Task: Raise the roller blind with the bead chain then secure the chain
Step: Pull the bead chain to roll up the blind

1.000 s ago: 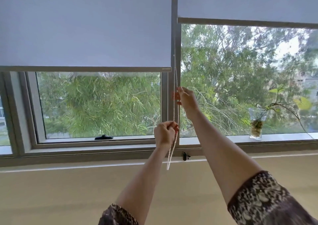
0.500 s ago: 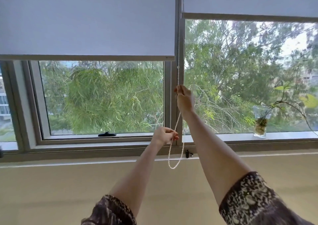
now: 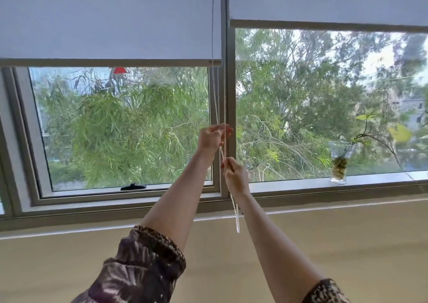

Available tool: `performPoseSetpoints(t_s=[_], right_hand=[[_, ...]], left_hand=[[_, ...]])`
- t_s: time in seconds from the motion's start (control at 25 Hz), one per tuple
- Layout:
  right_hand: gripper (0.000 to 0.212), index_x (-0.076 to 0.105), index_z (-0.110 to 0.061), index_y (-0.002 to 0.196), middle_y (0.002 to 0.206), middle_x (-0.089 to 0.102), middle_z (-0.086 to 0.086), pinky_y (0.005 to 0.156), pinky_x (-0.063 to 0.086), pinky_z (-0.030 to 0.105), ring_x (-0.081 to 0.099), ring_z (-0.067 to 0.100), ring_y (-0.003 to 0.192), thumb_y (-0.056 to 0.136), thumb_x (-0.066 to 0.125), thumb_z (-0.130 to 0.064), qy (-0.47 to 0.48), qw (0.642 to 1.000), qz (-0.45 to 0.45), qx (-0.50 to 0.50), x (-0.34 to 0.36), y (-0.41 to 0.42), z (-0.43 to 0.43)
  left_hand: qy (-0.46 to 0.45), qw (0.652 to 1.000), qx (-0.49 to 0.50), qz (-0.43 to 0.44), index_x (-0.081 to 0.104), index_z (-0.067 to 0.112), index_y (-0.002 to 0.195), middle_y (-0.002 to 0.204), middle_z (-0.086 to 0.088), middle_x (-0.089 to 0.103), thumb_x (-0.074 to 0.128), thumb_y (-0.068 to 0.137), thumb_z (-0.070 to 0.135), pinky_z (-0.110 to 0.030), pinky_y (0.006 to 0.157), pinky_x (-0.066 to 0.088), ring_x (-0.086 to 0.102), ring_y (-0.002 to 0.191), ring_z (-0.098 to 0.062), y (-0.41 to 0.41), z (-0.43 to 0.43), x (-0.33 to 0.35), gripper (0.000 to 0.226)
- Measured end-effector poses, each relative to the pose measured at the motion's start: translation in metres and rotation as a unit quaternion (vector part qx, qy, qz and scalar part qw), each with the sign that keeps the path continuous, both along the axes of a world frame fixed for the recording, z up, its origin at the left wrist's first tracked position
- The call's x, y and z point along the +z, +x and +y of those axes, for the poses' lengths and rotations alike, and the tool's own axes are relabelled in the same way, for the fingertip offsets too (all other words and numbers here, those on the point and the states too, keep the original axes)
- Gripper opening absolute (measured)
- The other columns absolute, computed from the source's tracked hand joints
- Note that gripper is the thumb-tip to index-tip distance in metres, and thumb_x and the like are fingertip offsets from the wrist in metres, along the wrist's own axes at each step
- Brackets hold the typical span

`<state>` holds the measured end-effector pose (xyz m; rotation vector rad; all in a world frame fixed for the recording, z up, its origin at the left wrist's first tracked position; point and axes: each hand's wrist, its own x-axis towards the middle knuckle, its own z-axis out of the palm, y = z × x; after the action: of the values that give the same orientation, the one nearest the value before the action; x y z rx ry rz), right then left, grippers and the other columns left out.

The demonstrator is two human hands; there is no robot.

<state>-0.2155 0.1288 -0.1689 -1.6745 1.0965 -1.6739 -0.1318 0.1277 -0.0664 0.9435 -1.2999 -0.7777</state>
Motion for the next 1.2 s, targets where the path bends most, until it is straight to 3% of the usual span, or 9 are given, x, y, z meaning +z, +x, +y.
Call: performPoseSetpoints(t_s=[0.12,0.2,0.32,0.4,0.52,0.76,0.88,1.0,1.2], right_hand=[[0.025,0.06,-0.011,0.076,0.057,0.05,-0.005,0.043,0.025,0.021,0.036,0.007,0.047,0.096,0.045,-0.009,0.004,1.0,0.018,0.009,-0.013,-0.003,0.001],[0.025,0.06,-0.009,0.077,0.058,0.051,-0.003,0.045,0.026,0.024,0.036,0.008,0.049,0.096,0.044,-0.008,0.013,0.999,0.026,0.017,-0.019,-0.005,0.003],[0.027,0.059,-0.007,0.077,0.059,0.052,0.001,0.047,0.032,0.03,0.042,0.012,0.048,0.098,0.042,-0.011,0.062,0.996,0.057,0.036,-0.031,-0.011,0.005],[0.027,0.062,-0.005,0.081,0.062,0.058,0.01,0.051,0.042,0.036,0.051,0.019,0.05,0.098,0.042,-0.013,0.127,0.986,0.084,0.063,-0.041,-0.016,0.006],[0.025,0.065,-0.005,0.091,0.079,0.067,0.016,0.075,0.053,0.044,0.063,0.027,0.072,0.097,0.042,-0.011,0.181,0.976,0.113,0.051,-0.039,-0.028,0.003],[0.03,0.061,0.004,0.104,0.097,0.064,0.022,0.081,0.047,0.039,0.057,0.028,0.087,0.099,0.038,-0.015,0.101,0.994,0.049,0.01,0.035,-0.037,-0.006],[0.032,0.059,0.003,0.108,0.091,0.06,0.017,0.076,0.045,0.036,0.052,0.026,0.08,0.1,0.037,-0.019,0.044,0.998,0.03,0.016,0.077,-0.029,-0.007],[0.028,0.058,-0.005,0.115,0.094,0.064,0.015,0.065,0.045,0.032,0.052,0.019,0.071,0.099,0.041,-0.021,0.019,0.999,0.048,-0.014,0.104,-0.023,-0.011],[0.029,0.054,-0.005,0.12,0.103,0.065,0.018,0.075,0.051,0.037,0.059,0.023,0.086,0.099,0.042,-0.021,0.027,1.0,0.009,-0.007,0.109,-0.02,-0.019]], left_hand=[[-0.019,0.999,0.03,0.03,0.067,-0.004,0.107,0.088,-0.01,0.072,0.056,0.093,0.006,-0.01,0.043,0.045,0.065,0.058,-0.003,-0.01,-0.006,0.01,0.02],[-0.015,0.998,0.053,0.044,0.068,-0.007,0.099,0.072,-0.005,0.069,0.058,0.091,0.0,-0.012,0.042,0.047,0.065,0.048,-0.003,-0.013,-0.012,0.005,0.015],[0.028,0.995,0.09,-0.011,0.071,0.009,0.081,0.068,-0.002,0.07,0.063,0.088,0.007,-0.037,0.07,0.061,0.07,0.061,-0.016,-0.016,-0.02,-0.017,0.012],[0.046,0.994,0.091,-0.037,0.071,0.017,0.074,0.069,-0.001,0.073,0.064,0.088,0.007,-0.039,0.074,0.062,0.072,0.068,-0.019,-0.016,-0.02,-0.039,0.019],[0.057,0.992,0.093,-0.06,0.07,0.023,0.069,0.072,0.0,0.074,0.064,0.088,0.007,-0.038,0.074,0.062,0.074,0.074,-0.023,-0.012,-0.021,-0.068,0.025],[0.086,0.984,0.093,-0.121,0.071,0.024,0.069,0.076,-0.004,0.076,0.063,0.088,0.01,-0.042,0.076,0.061,0.074,0.077,-0.024,-0.008,-0.013,-0.094,0.026],[0.113,0.986,0.073,-0.102,0.072,0.021,0.064,0.068,-0.003,0.075,0.063,0.088,0.009,-0.045,0.079,0.06,0.074,0.071,-0.019,-0.014,-0.009,-0.109,0.028],[0.12,0.979,0.06,-0.154,0.071,0.02,0.064,0.063,-0.001,0.073,0.06,0.089,0.005,-0.048,0.076,0.061,0.069,0.059,-0.014,-0.022,-0.004,-0.126,0.031],[0.133,0.968,0.063,-0.203,0.068,0.023,0.055,0.065,0.001,0.075,0.058,0.088,0.012,-0.041,0.077,0.061,0.073,0.066,-0.015,-0.026,0.01,-0.153,0.036]])
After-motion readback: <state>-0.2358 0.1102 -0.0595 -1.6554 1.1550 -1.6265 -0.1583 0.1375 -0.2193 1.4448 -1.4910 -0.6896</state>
